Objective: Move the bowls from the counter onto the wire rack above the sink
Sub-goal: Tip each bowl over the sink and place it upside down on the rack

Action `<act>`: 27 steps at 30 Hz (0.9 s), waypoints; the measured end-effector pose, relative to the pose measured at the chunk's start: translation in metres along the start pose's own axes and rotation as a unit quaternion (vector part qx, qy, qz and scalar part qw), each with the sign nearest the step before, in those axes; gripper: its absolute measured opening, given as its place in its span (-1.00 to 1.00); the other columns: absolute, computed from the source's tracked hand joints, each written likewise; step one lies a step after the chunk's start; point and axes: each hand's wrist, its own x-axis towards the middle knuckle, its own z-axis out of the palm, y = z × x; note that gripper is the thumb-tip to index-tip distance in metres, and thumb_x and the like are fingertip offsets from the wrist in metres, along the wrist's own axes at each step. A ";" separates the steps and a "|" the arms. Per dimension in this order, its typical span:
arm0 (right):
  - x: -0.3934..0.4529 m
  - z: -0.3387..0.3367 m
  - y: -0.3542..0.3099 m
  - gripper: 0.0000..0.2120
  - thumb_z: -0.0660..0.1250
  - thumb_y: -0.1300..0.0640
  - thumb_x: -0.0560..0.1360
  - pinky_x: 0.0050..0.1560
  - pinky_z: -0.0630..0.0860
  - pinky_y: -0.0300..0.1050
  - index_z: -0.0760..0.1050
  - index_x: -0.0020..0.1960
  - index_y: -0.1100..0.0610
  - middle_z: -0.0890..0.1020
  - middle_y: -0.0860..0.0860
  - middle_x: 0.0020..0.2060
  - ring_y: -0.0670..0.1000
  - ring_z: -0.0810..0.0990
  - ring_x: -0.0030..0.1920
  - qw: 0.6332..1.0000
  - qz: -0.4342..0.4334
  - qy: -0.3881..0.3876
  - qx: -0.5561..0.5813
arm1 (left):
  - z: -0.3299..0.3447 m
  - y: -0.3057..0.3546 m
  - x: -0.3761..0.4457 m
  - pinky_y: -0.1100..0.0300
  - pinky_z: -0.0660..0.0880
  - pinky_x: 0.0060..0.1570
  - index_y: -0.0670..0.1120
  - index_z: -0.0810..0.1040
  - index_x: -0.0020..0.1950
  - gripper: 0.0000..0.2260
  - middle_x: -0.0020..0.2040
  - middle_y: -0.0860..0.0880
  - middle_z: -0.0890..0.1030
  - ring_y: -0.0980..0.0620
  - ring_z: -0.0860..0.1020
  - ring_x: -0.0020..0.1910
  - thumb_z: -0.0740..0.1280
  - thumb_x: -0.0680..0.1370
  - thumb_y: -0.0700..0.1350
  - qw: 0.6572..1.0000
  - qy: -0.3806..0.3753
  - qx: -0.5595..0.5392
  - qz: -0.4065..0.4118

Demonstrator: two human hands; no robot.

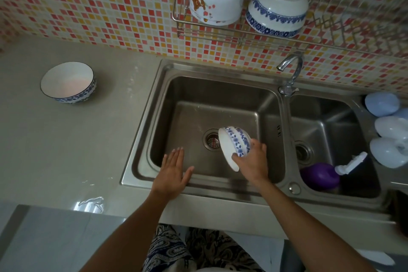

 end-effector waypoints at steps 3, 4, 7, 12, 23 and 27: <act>0.006 -0.017 -0.008 -0.54 0.46 0.17 0.41 -0.28 0.64 -0.06 0.39 0.24 0.16 0.52 0.12 0.17 0.11 0.56 -0.01 0.934 0.175 -0.087 0.298 | -0.012 0.004 0.005 0.08 -0.24 0.48 -0.11 -0.13 0.53 -0.23 0.56 -0.07 -0.06 0.05 -0.19 0.52 -0.34 0.47 0.35 0.999 0.036 -0.004 0.001; 0.006 -0.023 -0.010 -0.57 0.43 0.17 0.44 -0.28 0.66 0.01 0.40 0.26 0.15 0.51 0.12 0.17 0.11 0.56 -0.01 0.904 0.210 -0.113 0.354 | -0.019 0.006 0.010 0.07 -0.21 0.49 -0.10 -0.12 0.54 -0.25 0.56 -0.06 -0.06 0.05 -0.18 0.52 -0.33 0.49 0.34 0.998 0.054 -0.006 0.006; 0.006 -0.037 -0.016 -0.62 0.37 0.16 0.47 -0.27 0.66 0.05 0.42 0.27 0.11 0.50 0.13 0.16 0.15 0.55 0.07 0.836 0.243 -0.155 0.467 | -0.053 0.013 0.031 0.06 -0.17 0.50 -0.11 -0.09 0.54 -0.30 0.56 -0.08 -0.05 0.04 -0.15 0.52 -0.28 0.53 0.30 0.993 0.111 -0.015 0.029; -0.001 -0.066 -0.044 -0.76 0.31 0.19 0.49 -0.24 0.66 0.04 0.44 0.15 0.05 0.49 0.13 0.13 0.20 0.53 0.12 0.772 0.220 -0.199 0.561 | -0.139 0.044 0.069 0.14 -0.23 0.46 -0.14 -0.03 0.54 -0.44 0.55 -0.11 -0.03 0.01 -0.14 0.53 -0.08 0.62 0.13 0.967 0.236 0.025 0.088; -0.002 -0.147 -0.124 -0.77 0.17 0.19 0.53 -0.25 0.67 0.02 0.53 0.11 0.07 0.61 0.14 0.06 0.20 0.61 0.04 0.697 0.076 -0.225 0.677 | -0.264 0.091 0.128 -0.02 -0.20 0.49 -0.02 -0.15 0.54 -0.48 0.56 -0.06 -0.11 -0.03 -0.17 0.53 -0.16 0.61 0.10 0.933 0.289 0.167 0.131; 0.007 -0.169 -0.144 -0.79 0.19 0.16 0.54 -0.16 0.64 0.07 0.57 0.08 0.07 0.67 0.12 0.00 0.18 0.64 0.02 0.682 0.032 -0.232 0.693 | -0.265 0.083 0.136 -0.01 -0.23 0.49 -0.03 -0.23 0.53 -0.47 0.56 -0.04 -0.18 0.00 -0.23 0.52 -0.17 0.62 0.12 0.946 0.246 0.184 0.101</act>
